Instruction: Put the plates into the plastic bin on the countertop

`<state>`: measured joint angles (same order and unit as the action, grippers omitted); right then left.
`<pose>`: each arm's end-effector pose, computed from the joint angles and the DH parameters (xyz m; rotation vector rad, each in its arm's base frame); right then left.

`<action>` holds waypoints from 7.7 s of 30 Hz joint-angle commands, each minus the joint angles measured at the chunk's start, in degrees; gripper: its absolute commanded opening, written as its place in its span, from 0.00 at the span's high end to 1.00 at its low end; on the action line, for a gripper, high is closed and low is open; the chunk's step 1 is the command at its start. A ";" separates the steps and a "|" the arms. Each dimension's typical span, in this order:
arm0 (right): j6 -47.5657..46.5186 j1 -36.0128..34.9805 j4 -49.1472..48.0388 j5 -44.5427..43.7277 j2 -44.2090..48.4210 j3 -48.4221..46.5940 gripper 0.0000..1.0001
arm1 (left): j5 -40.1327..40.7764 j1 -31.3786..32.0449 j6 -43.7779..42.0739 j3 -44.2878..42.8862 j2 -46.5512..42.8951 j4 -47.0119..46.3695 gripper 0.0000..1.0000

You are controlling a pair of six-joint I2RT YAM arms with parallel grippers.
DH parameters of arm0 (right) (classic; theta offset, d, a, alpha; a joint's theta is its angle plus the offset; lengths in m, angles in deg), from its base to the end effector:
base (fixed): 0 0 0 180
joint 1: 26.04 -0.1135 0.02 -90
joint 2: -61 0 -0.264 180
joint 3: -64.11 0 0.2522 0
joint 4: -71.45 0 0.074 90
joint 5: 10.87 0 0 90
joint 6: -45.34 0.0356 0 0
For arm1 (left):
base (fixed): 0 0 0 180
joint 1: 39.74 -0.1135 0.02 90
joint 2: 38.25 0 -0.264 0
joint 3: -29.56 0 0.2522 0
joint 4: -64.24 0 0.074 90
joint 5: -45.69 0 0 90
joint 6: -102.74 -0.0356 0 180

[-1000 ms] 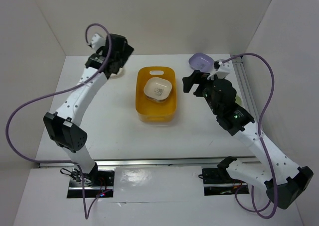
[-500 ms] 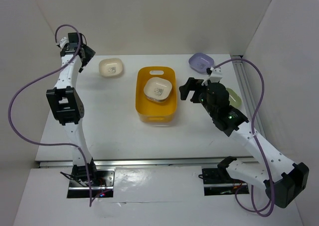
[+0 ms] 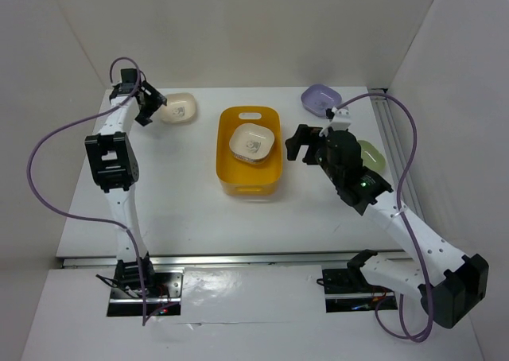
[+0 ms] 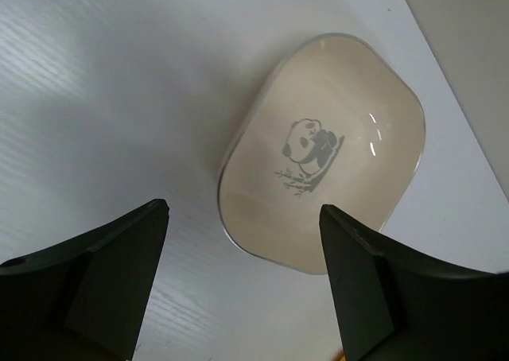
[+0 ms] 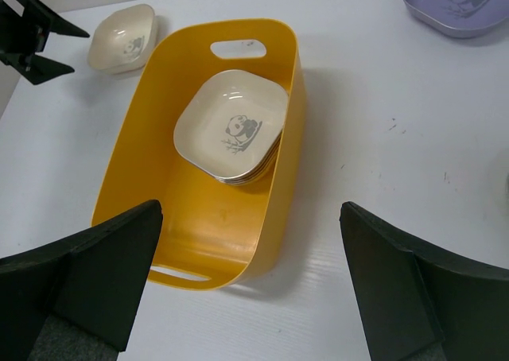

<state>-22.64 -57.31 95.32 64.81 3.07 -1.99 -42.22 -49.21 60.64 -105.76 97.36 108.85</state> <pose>0.2045 0.1139 0.3437 0.0263 1.8566 0.4205 0.5309 0.0899 0.2196 -1.1542 2.0721 -0.2833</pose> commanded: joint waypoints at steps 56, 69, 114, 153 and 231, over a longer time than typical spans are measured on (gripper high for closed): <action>2.50 1.82 7.91 -6.77 7.21 0.21 0.00 | 12.85 39.01 10.72 27.71 -31.12 0.00 1.00; 1.97 1.82 7.38 -6.24 8.02 0.74 0.00 | 12.78 37.25 9.41 22.42 -24.17 1.32 1.00; 15.42 40.76 -4.31 -5.71 -31.80 5.31 0.20 | 14.44 49.90 2.90 51.24 -61.60 -0.44 0.00; 25.25 3.33 2.73 -19.51 -26.61 -19.90 1.00 | 17.08 41.91 8.00 56.87 -65.92 4.48 0.00; 7.24 31.71 5.63 -1.93 -71.65 -51.66 1.00 | 17.60 37.95 5.27 63.37 -69.43 4.57 0.00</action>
<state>-16.37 -24.70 98.19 64.83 -76.25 -58.91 -25.68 -10.85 65.54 -42.90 28.62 113.79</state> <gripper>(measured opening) 0.033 0.997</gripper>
